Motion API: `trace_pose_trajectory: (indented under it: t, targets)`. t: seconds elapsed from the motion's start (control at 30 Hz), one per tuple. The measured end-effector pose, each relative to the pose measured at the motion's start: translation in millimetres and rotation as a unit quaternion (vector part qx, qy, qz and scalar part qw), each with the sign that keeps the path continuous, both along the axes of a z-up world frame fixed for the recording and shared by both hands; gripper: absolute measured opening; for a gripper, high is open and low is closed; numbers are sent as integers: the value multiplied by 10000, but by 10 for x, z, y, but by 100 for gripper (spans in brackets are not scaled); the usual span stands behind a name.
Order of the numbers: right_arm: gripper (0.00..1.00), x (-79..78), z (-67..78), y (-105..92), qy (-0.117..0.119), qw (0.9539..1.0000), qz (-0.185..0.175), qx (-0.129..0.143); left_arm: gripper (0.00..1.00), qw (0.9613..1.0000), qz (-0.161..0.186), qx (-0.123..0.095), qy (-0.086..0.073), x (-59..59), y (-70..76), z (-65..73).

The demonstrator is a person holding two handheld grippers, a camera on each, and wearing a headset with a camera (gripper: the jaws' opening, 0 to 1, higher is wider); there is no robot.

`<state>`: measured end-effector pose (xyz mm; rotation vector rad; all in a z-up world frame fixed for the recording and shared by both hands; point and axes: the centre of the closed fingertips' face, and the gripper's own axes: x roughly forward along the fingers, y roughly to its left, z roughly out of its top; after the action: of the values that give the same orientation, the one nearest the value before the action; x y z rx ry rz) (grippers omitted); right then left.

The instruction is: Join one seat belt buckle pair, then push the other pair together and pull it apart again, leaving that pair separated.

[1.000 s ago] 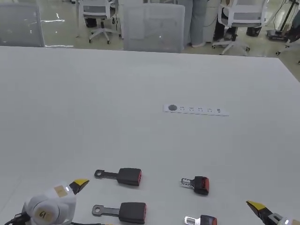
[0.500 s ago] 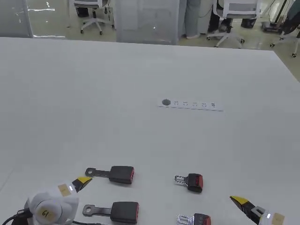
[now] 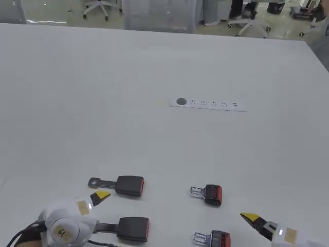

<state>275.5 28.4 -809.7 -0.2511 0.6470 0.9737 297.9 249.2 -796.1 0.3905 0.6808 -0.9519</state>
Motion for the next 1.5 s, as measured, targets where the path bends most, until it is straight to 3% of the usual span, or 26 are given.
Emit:
trace_pose_trajectory:
  t: [0.17, 0.27, 0.37, 0.47, 0.73, 0.83, 1.07, 1.1, 1.17, 1.23, 1.3, 1.5]
  targets:
    - [85, -3, -97, 28, 126, 9998, 144, -109, 86, 9992, -325, 203, 101, -12, -49, -149]
    - [82, 7, -150, 39, 199, 9995, 212, -146, 83, 9980, -498, 390, 38, 9, -64, -241]
    - [81, 18, -187, 59, 241, 9992, 264, -160, 80, 9973, -629, 340, 170, -10, -107, -300]
    - [81, 10, -240, 82, 301, 9985, 393, -212, 78, 9936, -914, 609, 252, -60, -82, -421]
    - [76, 3, -309, 105, 400, 9966, 642, -326, 68, 9894, -1194, 758, 337, -41, -70, -551]
    - [73, 2, -330, 104, 415, 9957, 739, -377, 65, 9888, -1249, 694, 434, -31, -83, -553]
    - [62, -39, -387, 111, 557, 9929, 955, -430, 57, 9869, -1384, 699, 454, 23, -81, -543]
    - [60, -35, -372, 126, 468, 9926, 1047, -409, 55, 9867, -1389, 714, 459, 31, -80, -540]
    - [57, -53, -365, 106, 492, 9920, 1058, -475, 51, 9854, -1457, 749, 455, 30, -86, -533]
    - [54, -60, -365, 103, 511, 9918, 1071, -473, 46, 9815, -1686, 792, 449, -9, -108, -537]
    - [47, -77, -368, 93, 505, 9906, 1173, -498, 43, 9796, -1785, 805, 443, -31, -130, -537]
    - [37, -33, -377, 44, 447, 9890, 1310, -518, 41, 9783, -1859, 809, 420, -24, -136, -541]
